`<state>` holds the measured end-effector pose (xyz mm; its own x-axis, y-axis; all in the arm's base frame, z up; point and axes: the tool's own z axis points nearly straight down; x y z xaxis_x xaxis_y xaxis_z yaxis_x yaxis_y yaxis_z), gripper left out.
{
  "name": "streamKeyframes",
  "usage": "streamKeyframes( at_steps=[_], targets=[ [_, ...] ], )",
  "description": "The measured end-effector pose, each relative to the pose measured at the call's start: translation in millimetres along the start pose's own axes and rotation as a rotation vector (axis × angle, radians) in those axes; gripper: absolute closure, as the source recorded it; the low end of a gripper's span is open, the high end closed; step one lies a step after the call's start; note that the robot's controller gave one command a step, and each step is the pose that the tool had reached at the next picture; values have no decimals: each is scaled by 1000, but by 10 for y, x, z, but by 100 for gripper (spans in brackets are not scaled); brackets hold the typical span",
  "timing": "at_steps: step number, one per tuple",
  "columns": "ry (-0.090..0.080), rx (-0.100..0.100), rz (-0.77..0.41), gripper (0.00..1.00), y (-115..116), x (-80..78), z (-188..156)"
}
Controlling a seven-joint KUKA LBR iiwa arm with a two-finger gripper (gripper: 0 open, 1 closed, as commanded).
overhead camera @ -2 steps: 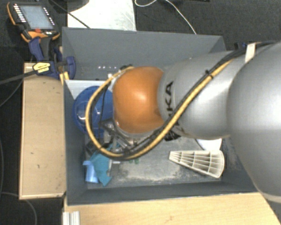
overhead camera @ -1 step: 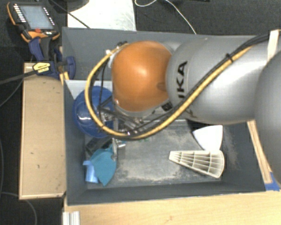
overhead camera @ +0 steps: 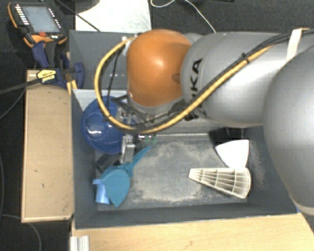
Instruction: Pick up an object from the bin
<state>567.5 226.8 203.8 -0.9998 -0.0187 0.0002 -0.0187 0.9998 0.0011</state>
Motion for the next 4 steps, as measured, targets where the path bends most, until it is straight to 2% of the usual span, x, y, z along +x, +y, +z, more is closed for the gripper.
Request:
streamKeyframes(
  at_steps=[1,2,3,4],
  targets=[
    [-12,-3,-284,0,210,95,-347],
    [-4,-2,34,0,48,268,633],
    [-12,-1,-392,0,-167,58,369],
    [-12,-3,-346,0,-148,-68,494]
  ],
)
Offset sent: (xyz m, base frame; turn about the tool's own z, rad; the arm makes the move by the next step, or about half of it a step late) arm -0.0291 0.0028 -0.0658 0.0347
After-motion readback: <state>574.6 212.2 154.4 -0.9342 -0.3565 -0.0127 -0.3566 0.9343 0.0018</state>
